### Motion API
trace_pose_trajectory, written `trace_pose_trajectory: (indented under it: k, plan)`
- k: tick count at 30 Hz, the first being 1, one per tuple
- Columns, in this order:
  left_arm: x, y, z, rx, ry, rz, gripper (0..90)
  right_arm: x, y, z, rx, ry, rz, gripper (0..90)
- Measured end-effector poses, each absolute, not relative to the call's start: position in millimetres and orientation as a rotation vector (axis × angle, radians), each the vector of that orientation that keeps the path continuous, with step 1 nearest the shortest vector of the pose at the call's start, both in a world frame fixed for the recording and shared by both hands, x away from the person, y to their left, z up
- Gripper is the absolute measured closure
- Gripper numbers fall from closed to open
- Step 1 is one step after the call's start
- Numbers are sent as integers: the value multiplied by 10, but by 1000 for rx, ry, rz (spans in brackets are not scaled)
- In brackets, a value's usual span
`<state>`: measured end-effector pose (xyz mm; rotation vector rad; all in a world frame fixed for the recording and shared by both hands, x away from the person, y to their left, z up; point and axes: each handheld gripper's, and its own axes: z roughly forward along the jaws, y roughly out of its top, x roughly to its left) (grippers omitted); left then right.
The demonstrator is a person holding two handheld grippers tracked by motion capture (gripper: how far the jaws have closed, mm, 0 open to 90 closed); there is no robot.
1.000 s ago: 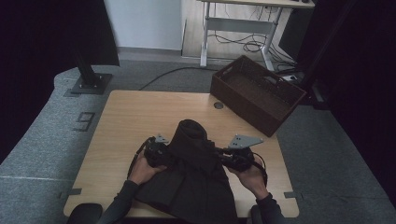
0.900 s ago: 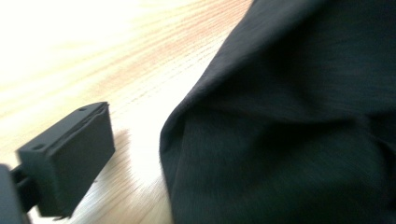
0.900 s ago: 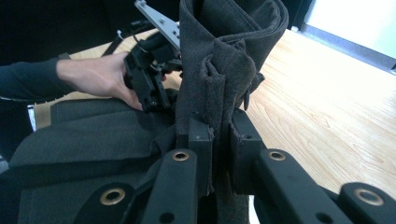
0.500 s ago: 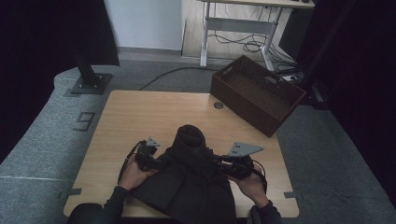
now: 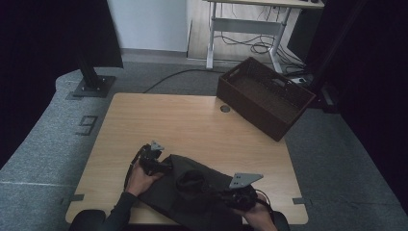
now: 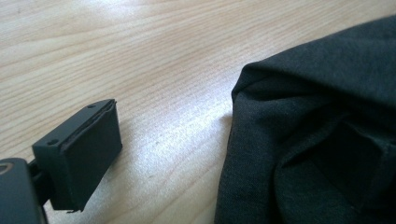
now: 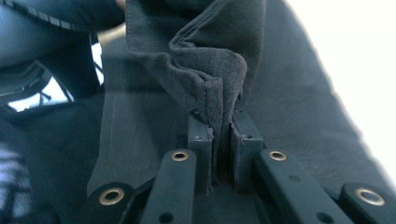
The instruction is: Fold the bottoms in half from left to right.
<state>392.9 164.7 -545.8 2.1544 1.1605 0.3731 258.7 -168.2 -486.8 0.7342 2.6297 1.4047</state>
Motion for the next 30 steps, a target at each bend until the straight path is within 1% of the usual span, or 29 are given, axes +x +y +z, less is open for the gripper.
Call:
trace_pose_trajectory:
  k: [6,12,16,19,21,24,25,27,30]
  plan:
    - [3994,1632,-5457,2123,1225,398,49,2653,-1530,-5104,710,2672,1273,806]
    - [4060,1665,-5449,2065,1337,434,58,2992,-1567,-5164,782,2627,1213,806]
    - [4092,1725,-5439,2049,1319,410,100,3274,-1614,-5166,857,2581,1192,805]
    - [4088,1798,-5396,2064,1293,377,134,3375,-1644,-5177,883,2575,1228,784]
    - [4063,1828,-5335,2081,1278,383,136,3355,-1662,-5170,877,2578,1257,719]
    - [3992,1878,-5192,2112,1244,399,138,3218,-1729,-5126,855,2569,1268,547]
    - [3962,1903,-5140,2114,1229,401,138,3162,-1767,-5107,847,2565,1266,476]
    - [3912,1958,-5046,2112,1210,403,138,3065,-1859,-5074,833,2557,1240,413]
    - [3883,2032,-4854,2078,1198,428,138,2975,-2060,-5059,843,2573,1188,367]
